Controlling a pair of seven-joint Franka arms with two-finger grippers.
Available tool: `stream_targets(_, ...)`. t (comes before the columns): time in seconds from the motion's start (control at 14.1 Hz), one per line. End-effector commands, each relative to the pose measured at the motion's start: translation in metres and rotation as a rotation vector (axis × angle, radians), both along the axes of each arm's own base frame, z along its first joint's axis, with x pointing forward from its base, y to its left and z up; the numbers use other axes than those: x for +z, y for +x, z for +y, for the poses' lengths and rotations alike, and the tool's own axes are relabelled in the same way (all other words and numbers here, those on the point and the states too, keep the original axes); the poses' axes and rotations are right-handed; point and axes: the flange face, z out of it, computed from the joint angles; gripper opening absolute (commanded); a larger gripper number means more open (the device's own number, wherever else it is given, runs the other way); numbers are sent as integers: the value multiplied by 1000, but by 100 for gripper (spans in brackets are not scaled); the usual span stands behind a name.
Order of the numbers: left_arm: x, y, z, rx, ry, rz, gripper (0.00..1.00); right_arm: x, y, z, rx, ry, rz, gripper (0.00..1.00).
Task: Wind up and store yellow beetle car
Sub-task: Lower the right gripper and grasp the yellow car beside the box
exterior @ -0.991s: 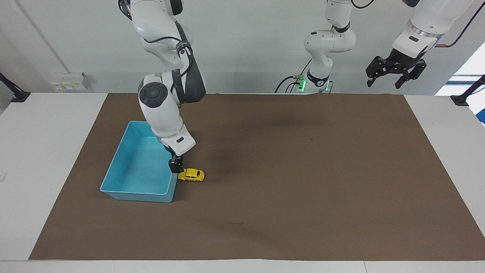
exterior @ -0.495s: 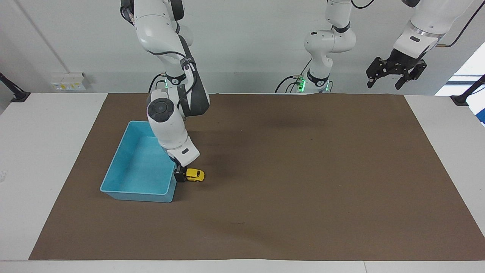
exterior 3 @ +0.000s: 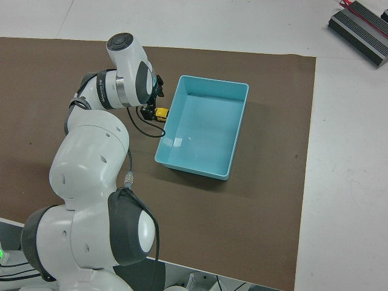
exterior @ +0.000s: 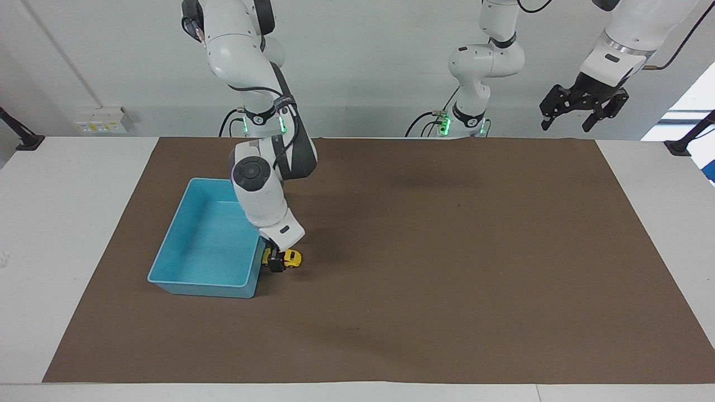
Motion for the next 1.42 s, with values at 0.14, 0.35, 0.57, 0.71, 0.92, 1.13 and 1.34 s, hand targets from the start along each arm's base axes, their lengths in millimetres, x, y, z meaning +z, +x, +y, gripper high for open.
stream_targets(0.14,1,2,3,15,-6,-1,100,-16,-10,-2,30,2,-4,100)
stream_targets(0.35,1,2,3,15,-6,-1,100,-27,-16,-3,35,-7,-11,100)
stream_targets(0.57,1,2,3,15,-6,-1,100,-27,-17,-2,38,-7,-14,72)
stream_targets(0.71,1,2,3,15,-6,-1,100,-27,-17,-1,38,-7,-13,33)
stream_targets(0.92,1,2,3,15,-6,-1,100,-27,-17,1,46,-10,-10,5)
stream_targets(1.13,1,2,3,15,-6,-1,100,-23,-14,2,46,-10,-13,3)
stream_targets(1.34,1,2,3,15,-6,-1,100,-15,-11,7,39,-6,-22,0)
